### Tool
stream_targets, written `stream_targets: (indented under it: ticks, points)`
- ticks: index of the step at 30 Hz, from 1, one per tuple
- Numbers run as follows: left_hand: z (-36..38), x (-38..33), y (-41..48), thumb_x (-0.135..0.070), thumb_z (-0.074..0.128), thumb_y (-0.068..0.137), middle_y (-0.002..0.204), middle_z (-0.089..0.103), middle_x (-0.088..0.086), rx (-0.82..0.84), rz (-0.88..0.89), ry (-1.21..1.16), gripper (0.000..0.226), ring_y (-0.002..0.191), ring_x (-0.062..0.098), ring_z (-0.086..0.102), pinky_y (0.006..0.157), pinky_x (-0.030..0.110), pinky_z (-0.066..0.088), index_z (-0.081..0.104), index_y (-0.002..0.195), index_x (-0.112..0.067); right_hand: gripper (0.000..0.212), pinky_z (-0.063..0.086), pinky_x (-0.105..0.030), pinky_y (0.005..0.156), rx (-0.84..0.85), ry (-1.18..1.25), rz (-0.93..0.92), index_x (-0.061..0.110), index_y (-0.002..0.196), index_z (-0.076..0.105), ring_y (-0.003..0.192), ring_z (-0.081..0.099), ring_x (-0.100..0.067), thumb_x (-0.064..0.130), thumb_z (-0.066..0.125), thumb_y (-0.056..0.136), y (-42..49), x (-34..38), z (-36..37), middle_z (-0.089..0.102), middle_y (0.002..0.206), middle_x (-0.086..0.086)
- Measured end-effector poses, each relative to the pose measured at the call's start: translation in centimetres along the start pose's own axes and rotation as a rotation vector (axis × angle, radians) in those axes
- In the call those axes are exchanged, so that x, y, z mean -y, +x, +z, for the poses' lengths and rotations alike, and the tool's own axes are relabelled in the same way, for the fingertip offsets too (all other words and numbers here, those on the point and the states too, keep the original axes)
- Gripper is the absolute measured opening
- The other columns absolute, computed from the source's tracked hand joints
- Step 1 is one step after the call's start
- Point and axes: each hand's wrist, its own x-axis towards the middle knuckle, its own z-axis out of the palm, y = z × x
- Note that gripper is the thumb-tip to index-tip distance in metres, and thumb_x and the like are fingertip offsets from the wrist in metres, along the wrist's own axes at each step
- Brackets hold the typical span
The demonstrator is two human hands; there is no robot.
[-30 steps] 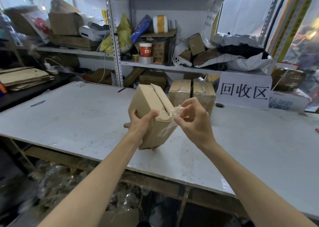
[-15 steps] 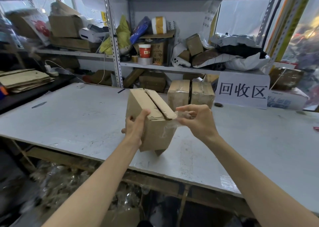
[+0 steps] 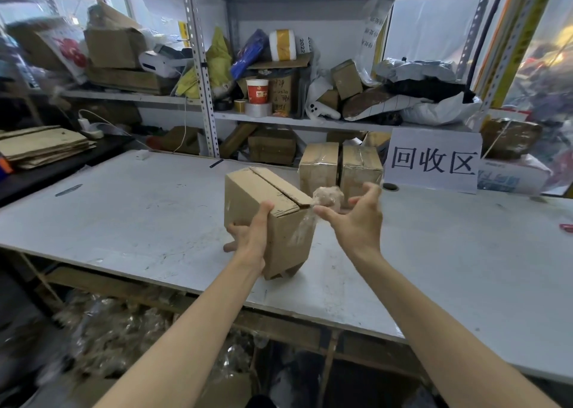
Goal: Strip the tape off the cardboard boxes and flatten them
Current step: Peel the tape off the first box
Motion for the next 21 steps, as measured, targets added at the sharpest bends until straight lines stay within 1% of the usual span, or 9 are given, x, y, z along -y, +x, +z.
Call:
stream_targets:
  ticks: [2, 3, 5, 9, 12, 15, 17, 19, 21]
  points:
    - [0.2, 0.1, -0.2, -0.065, 0.071, 0.069, 0.133, 0.028, 0.015, -0.027, -0.014, -0.045, 0.102, 0.104, 0.027, 0.034, 0.098, 0.048, 0.045, 0.023, 0.146, -0.019, 0.078, 0.057, -0.032, 0.072, 0.061, 0.192, 0.219, 0.013, 0.112, 0.035, 0.082, 0.067, -0.022, 0.033, 0.090, 0.060, -0.4, -0.2, 0.6, 0.055, 0.106, -0.009]
    - [0.3, 0.2, -0.3, -0.065, 0.072, 0.068, 0.134, 0.027, 0.014, -0.033, -0.009, -0.060, 0.103, 0.104, 0.026, 0.034, 0.097, 0.046, 0.044, 0.022, 0.147, -0.020, 0.075, 0.058, -0.032, 0.070, 0.127, 0.251, 0.290, 0.011, 0.110, 0.037, 0.079, 0.068, -0.021, 0.032, 0.090, 0.061, -0.6, -0.4, 0.9, 0.057, 0.103, -0.009]
    - [0.8, 0.2, -0.6, -0.063, 0.075, 0.067, 0.134, 0.026, 0.012, -0.022, 0.011, -0.084, 0.107, 0.106, 0.026, 0.034, 0.100, 0.047, 0.044, 0.020, 0.149, -0.022, 0.070, 0.058, -0.038, 0.078, 0.207, 0.295, 0.300, 0.011, 0.112, 0.042, 0.084, 0.068, -0.020, 0.027, 0.089, 0.062, -1.0, -0.7, 1.9, 0.062, 0.099, -0.008]
    - [1.2, 0.5, -0.7, -0.065, 0.076, 0.064, 0.133, 0.032, 0.012, 0.025, 0.000, -0.123, 0.107, 0.112, 0.026, 0.039, 0.102, 0.046, 0.043, 0.025, 0.145, -0.017, 0.052, 0.057, -0.038, 0.081, 0.105, 0.342, 0.187, 0.020, 0.098, 0.045, 0.087, 0.068, -0.020, 0.014, 0.086, 0.067, -1.0, -0.4, 2.7, 0.065, 0.098, -0.005]
    - [0.8, 0.5, -0.4, -0.064, 0.078, 0.062, 0.135, 0.036, 0.015, 0.052, -0.018, -0.136, 0.107, 0.118, 0.030, 0.043, 0.101, 0.054, 0.044, 0.026, 0.145, -0.019, 0.048, 0.058, -0.046, 0.079, 0.159, 0.309, 0.130, 0.017, 0.097, 0.046, 0.085, 0.069, -0.027, 0.005, 0.082, 0.068, -0.3, -0.7, 2.0, 0.068, 0.097, -0.011]
    - [-0.4, 0.3, 0.3, -0.057, 0.078, 0.066, 0.135, 0.033, 0.014, 0.055, 0.067, -0.047, 0.101, 0.101, 0.025, 0.040, 0.086, 0.044, 0.044, 0.026, 0.147, -0.027, 0.042, 0.060, -0.042, 0.068, 0.296, 0.094, -0.055, 0.010, 0.100, 0.049, 0.075, 0.070, -0.026, -0.002, 0.075, 0.069, 0.2, -1.4, 0.6, 0.069, 0.084, -0.013]
    - [-1.2, 0.4, 1.1, -0.052, 0.078, 0.070, 0.135, 0.030, 0.012, 0.068, 0.157, 0.030, 0.096, 0.091, 0.020, 0.037, 0.081, 0.041, 0.039, 0.026, 0.149, -0.034, 0.037, 0.060, -0.037, 0.065, 0.349, -0.055, -0.163, 0.008, 0.101, 0.055, 0.065, 0.069, -0.017, -0.002, 0.074, 0.072, 0.5, -1.6, -0.4, 0.069, 0.073, -0.007]
    - [-1.5, 0.6, 1.5, -0.052, 0.075, 0.073, 0.134, 0.030, 0.010, 0.103, 0.219, 0.085, 0.092, 0.085, 0.015, 0.038, 0.081, 0.039, 0.037, 0.024, 0.149, -0.041, 0.034, 0.059, -0.038, 0.070, 0.330, -0.141, -0.250, 0.011, 0.104, 0.061, 0.063, 0.067, -0.012, -0.001, 0.074, 0.074, 0.7, -1.8, -0.8, 0.069, 0.070, -0.001]
    - [-1.2, 0.6, 1.3, -0.059, 0.071, 0.069, 0.136, 0.034, 0.009, 0.134, 0.240, 0.119, 0.095, 0.093, 0.019, 0.043, 0.082, 0.038, 0.036, 0.023, 0.150, -0.044, 0.042, 0.058, -0.036, 0.074, 0.262, -0.154, -0.305, 0.012, 0.114, 0.061, 0.068, 0.066, -0.013, 0.001, 0.075, 0.076, 0.7, -1.6, -0.7, 0.069, 0.075, -0.001]
